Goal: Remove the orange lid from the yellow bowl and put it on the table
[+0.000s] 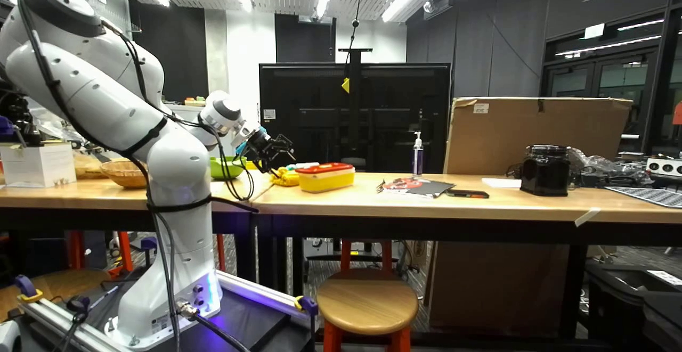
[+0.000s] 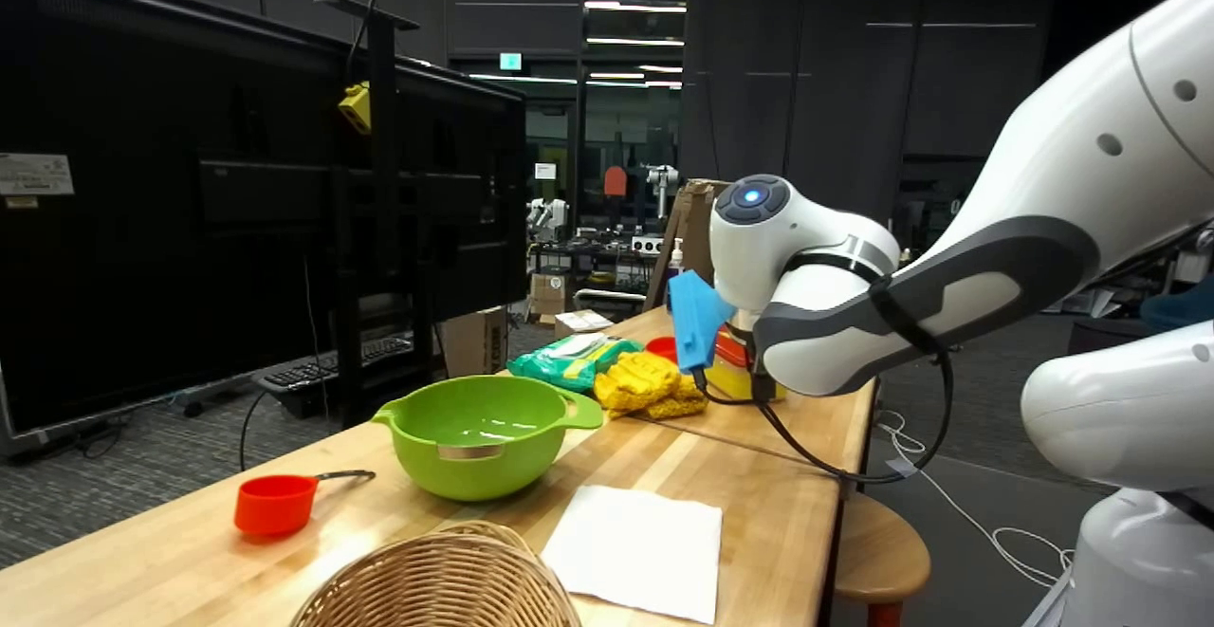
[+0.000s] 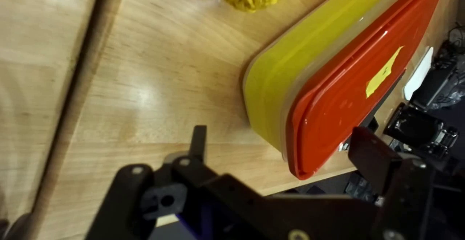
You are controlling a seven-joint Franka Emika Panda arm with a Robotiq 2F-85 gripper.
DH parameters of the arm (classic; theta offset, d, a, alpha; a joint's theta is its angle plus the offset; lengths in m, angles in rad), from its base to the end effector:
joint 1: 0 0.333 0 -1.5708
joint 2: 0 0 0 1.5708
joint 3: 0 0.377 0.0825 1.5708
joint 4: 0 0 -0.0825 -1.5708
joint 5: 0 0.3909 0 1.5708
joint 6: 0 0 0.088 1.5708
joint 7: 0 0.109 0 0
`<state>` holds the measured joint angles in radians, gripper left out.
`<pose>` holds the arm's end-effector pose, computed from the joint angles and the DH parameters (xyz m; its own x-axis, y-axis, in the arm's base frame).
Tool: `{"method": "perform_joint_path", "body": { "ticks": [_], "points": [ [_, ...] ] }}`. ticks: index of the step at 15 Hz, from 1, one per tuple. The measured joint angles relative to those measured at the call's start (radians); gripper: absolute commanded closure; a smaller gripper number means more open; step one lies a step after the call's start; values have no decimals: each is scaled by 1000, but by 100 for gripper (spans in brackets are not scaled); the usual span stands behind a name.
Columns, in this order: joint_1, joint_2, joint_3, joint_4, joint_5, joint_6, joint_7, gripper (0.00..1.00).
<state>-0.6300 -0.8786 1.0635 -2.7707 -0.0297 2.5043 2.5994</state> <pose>0.3268 0.1483 0.4118 -0.6770 -0.7069 0.2047 -0.6168 0.3931 -0.6820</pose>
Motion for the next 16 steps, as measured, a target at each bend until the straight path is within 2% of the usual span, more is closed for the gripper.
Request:
{"method": "perform_joint_path", "body": {
  "ticks": [11,16],
  "points": [
    [-33,-11,2,0,-15,4,-1,0],
    [-74,-9,-2,0,-84,30,-1,0]
  ]
}}
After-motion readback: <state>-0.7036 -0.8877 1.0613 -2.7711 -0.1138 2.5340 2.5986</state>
